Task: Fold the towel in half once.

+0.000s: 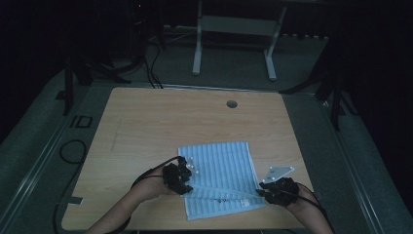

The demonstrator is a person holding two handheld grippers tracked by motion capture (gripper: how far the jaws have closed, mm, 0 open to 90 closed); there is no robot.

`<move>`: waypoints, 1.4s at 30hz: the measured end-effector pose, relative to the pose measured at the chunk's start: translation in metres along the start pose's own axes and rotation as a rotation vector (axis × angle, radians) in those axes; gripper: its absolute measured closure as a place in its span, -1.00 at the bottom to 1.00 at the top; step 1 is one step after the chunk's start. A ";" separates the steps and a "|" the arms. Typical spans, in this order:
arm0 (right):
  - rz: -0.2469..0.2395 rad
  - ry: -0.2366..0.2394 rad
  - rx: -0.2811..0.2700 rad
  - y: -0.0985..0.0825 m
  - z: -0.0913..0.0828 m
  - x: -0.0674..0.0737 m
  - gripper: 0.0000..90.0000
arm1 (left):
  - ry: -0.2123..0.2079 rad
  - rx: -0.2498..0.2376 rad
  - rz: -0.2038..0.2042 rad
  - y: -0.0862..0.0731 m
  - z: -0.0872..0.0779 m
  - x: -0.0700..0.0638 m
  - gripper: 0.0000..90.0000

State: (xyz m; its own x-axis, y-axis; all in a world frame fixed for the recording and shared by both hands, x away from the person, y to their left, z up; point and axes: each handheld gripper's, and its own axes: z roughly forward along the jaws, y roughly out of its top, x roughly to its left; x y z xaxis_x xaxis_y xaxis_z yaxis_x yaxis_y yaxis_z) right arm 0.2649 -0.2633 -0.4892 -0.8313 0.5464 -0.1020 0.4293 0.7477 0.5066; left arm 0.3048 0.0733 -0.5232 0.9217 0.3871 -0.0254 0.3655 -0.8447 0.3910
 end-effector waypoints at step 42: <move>0.006 -0.024 -0.003 0.042 0.004 -0.042 0.26 | 0.140 -0.053 -0.082 -0.019 -0.043 0.003 -0.05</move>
State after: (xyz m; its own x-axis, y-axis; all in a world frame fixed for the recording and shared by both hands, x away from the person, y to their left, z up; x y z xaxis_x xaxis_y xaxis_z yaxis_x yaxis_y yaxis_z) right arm 0.3190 -0.2538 -0.4669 -0.8203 0.5593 -0.1195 0.4329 0.7437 0.5094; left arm 0.2951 0.1066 -0.4910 0.8604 0.5051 0.0678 0.4282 -0.7886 0.4414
